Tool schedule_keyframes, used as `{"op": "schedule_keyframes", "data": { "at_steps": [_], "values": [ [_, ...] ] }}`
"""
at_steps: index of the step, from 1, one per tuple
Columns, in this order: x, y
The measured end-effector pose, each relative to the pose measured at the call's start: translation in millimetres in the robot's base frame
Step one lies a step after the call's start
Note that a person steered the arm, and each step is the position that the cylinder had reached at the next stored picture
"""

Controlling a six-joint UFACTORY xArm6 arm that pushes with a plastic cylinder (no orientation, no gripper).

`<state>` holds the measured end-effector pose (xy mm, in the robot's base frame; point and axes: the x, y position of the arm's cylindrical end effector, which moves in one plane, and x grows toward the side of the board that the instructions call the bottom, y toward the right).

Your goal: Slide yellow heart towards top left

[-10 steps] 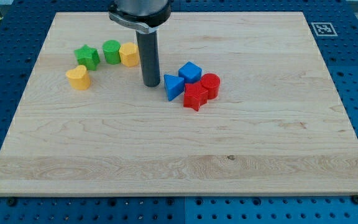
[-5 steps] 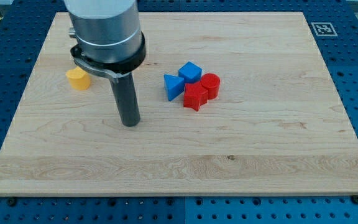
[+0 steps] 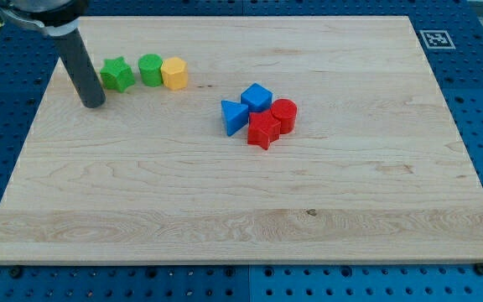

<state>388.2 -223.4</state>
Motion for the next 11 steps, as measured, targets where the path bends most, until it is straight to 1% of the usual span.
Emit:
{"op": "schedule_keyframes", "data": {
  "at_steps": [4,5,6,7,8,9,10,11],
  "values": [
    [-1.8,0.0],
    [15.8,2.5],
    [21.2,-10.4],
    [4.9,-32.2],
    [-8.0,-26.4],
    [-13.8,-2.0],
    [-27.3,4.3],
    [-29.8,-3.9]
  ]
}}
